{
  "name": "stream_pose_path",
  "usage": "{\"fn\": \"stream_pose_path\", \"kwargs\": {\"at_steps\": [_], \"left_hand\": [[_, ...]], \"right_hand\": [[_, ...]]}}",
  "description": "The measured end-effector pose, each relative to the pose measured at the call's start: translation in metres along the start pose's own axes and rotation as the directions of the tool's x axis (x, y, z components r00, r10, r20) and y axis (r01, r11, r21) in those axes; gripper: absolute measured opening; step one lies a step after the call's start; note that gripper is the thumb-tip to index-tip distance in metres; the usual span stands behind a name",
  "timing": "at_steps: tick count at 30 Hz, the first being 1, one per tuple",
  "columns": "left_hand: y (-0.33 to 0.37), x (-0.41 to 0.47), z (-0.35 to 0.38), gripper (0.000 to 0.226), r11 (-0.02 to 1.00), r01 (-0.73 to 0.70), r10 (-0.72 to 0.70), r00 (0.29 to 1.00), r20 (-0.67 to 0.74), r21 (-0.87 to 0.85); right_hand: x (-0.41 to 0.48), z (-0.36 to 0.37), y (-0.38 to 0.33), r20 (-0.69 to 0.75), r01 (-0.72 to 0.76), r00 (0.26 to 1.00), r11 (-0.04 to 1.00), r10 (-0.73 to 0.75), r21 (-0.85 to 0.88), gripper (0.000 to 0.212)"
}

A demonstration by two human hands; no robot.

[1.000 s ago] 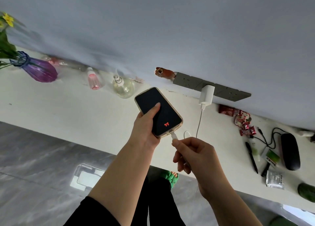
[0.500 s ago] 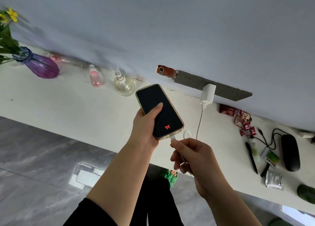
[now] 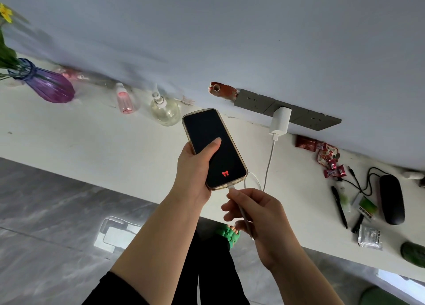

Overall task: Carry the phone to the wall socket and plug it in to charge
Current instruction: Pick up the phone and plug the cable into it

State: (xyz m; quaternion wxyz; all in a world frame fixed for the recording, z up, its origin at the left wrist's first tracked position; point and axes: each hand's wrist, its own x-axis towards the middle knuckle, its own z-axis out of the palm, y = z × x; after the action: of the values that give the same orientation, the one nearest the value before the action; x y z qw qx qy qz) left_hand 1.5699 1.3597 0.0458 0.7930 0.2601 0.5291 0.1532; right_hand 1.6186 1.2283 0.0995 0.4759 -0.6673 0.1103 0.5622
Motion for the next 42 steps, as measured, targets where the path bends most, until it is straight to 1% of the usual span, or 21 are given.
{"fn": "stream_pose_path", "kwargs": {"at_steps": [4, 9, 15, 18, 21, 23, 25, 27, 28, 30, 32, 34, 37, 39, 42], "left_hand": [[-0.001, 0.0, -0.001, 0.033, 1.0, -0.007, 0.008, 1.0, -0.018, 0.016], [-0.003, 0.0, -0.003, 0.038, 1.0, 0.022, -0.021, 1.0, -0.013, 0.015], [-0.008, 0.001, -0.001, 0.039, 1.0, 0.007, -0.006, 0.999, -0.044, 0.026], [-0.012, 0.001, -0.001, 0.037, 1.0, 0.028, -0.027, 0.998, -0.048, 0.008], [-0.016, 0.002, -0.004, 0.034, 0.999, 0.038, -0.037, 0.998, -0.044, 0.019], [-0.015, 0.003, -0.006, 0.034, 0.998, 0.048, -0.047, 0.999, -0.022, 0.035], [-0.012, 0.004, -0.009, 0.035, 0.996, 0.061, -0.062, 0.998, 0.014, 0.066], [-0.009, 0.004, -0.013, 0.037, 0.993, 0.063, -0.069, 0.996, 0.053, 0.095], [-0.009, 0.005, -0.015, 0.038, 0.992, 0.061, -0.07, 0.995, 0.072, 0.114], [-0.01, 0.005, -0.017, 0.044, 0.985, 0.057, -0.074, 0.992, 0.099, 0.161], [-0.012, 0.008, -0.017, 0.057, 0.974, 0.051, -0.076, 0.992, 0.105, 0.222], [-0.015, 0.015, -0.018, 0.069, 0.962, 0.062, -0.086, 0.993, 0.078, 0.268], [-0.02, 0.038, -0.026, 0.063, 0.955, 0.082, -0.081, 0.997, -0.015, 0.284], [-0.024, 0.057, -0.033, 0.061, 0.941, 0.089, -0.08, 0.996, -0.039, 0.327], [-0.026, 0.084, -0.045, 0.063, 0.903, 0.104, -0.101, 0.994, -0.028, 0.416]], "right_hand": [[0.001, 0.003, 0.004, -0.006, 0.001, 1.0, 1.0, -0.001, 0.011, 0.018], [0.001, 0.002, 0.007, -0.022, 0.006, 1.0, 1.0, -0.005, 0.027, 0.017], [0.005, 0.004, 0.014, -0.04, 0.026, 0.999, 0.998, -0.023, 0.063, 0.018], [0.007, -0.001, 0.014, -0.031, 0.051, 0.998, 0.997, -0.05, 0.063, 0.017], [0.009, -0.004, 0.017, 0.016, 0.05, 0.999, 0.998, -0.05, 0.039, 0.018], [0.01, -0.006, 0.018, 0.077, 0.008, 0.997, 1.0, -0.008, -0.002, 0.03], [0.014, -0.012, 0.016, 0.129, -0.015, 0.991, 0.994, 0.029, -0.109, 0.051], [0.022, -0.02, 0.011, 0.116, -0.001, 0.993, 0.984, 0.021, -0.177, 0.066], [0.029, -0.024, 0.009, 0.092, 0.003, 0.996, 0.989, 0.01, -0.145, 0.068], [0.044, -0.025, 0.001, 0.087, 0.007, 0.996, 1.0, -0.009, 0.018, 0.067], [0.06, -0.018, -0.005, 0.157, -0.008, 0.987, 0.981, -0.023, 0.193, 0.065], [0.078, -0.005, -0.007, 0.23, -0.081, 0.973, 0.948, 0.008, 0.309, 0.056], [0.107, 0.01, 0.001, 0.251, -0.162, 0.966, 0.914, 0.07, 0.371, 0.045], [0.128, 0.014, 0.009, 0.248, -0.135, 0.968, 0.918, 0.042, 0.373, 0.036], [0.159, 0.016, 0.023, 0.193, -0.077, 0.981, 0.935, 0.009, 0.346, 0.027]]}}
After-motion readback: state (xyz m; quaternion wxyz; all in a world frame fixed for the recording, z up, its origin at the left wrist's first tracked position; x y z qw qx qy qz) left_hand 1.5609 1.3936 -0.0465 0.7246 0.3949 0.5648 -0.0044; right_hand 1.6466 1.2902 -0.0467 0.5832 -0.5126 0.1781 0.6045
